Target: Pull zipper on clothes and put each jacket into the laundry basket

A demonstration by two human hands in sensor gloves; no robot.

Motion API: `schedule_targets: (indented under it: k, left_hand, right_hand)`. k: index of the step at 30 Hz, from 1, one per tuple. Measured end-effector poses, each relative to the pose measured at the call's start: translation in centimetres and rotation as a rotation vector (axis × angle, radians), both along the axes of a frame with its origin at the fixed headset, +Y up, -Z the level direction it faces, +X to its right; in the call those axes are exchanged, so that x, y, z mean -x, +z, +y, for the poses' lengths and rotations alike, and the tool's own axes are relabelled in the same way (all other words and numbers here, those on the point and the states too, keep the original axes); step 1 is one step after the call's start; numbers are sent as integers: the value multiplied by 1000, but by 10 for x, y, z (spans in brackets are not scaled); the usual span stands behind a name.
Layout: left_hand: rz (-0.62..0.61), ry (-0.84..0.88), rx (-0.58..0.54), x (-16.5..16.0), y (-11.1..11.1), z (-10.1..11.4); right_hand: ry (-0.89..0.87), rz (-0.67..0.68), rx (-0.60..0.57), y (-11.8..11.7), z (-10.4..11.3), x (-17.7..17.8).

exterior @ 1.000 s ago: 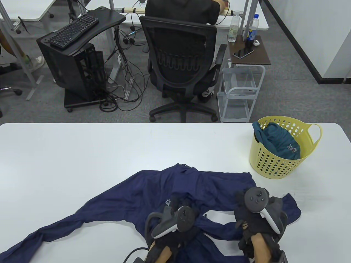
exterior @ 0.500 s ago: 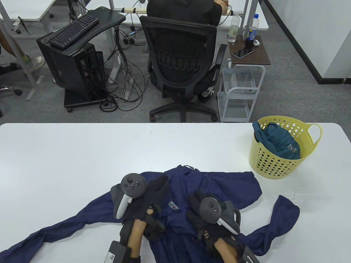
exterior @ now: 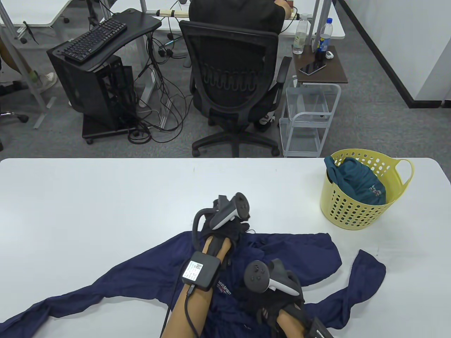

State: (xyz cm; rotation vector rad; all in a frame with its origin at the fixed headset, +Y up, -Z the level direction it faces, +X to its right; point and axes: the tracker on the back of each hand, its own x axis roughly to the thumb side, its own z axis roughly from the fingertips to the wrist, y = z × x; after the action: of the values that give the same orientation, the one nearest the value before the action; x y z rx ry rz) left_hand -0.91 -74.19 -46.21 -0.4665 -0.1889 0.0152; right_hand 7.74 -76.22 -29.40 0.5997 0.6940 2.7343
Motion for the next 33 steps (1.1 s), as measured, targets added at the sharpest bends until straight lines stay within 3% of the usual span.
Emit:
schedule_targets:
  k: [3, 7, 10, 11, 14, 17, 21, 23, 24, 25, 28, 29, 33]
  left_hand:
    - [-59, -63, 117, -20, 4, -27]
    - [-121, -35, -44, -32, 13, -23]
    - [-158, -130, -46, -32, 19, -17]
    - [-124, -106, -95, -25, 18, -10]
    - [78, 178, -217, 7, 10, 15]
    - [383, 446, -366, 58, 3, 46]
    - [693, 495, -472, 121, 4, 69]
    - [828, 445, -557, 142, 9, 69]
    - [835, 422, -571, 150, 9, 65]
    - [825, 409, -539, 153, 9, 61]
    - [693, 401, -190, 163, 6, 39]
    - [664, 404, -141, 166, 6, 36]
    - [684, 398, -199, 186, 26, 45]
  right_hand:
    - [2, 18, 21, 2, 0, 0]
    - [-5, 20, 56, 2, -1, -1]
    - [-4, 21, 70, 2, -1, -1]
    - [-4, 21, 77, 2, 0, -2]
    - [-60, -27, 40, -1, 7, -12]
    - [-105, -124, -33, -5, 19, -34]
    - [-137, -240, -51, -11, 24, -56]
    - [-84, -269, -14, -12, 19, -60]
    - [-75, -273, -15, -13, 17, -61]
    - [-73, -274, -15, -14, 15, -61]
    - [-53, -278, -2, -14, 12, -59]
    - [-51, -279, -11, -14, 13, -59]
    - [-69, -287, -59, -12, 18, -57]
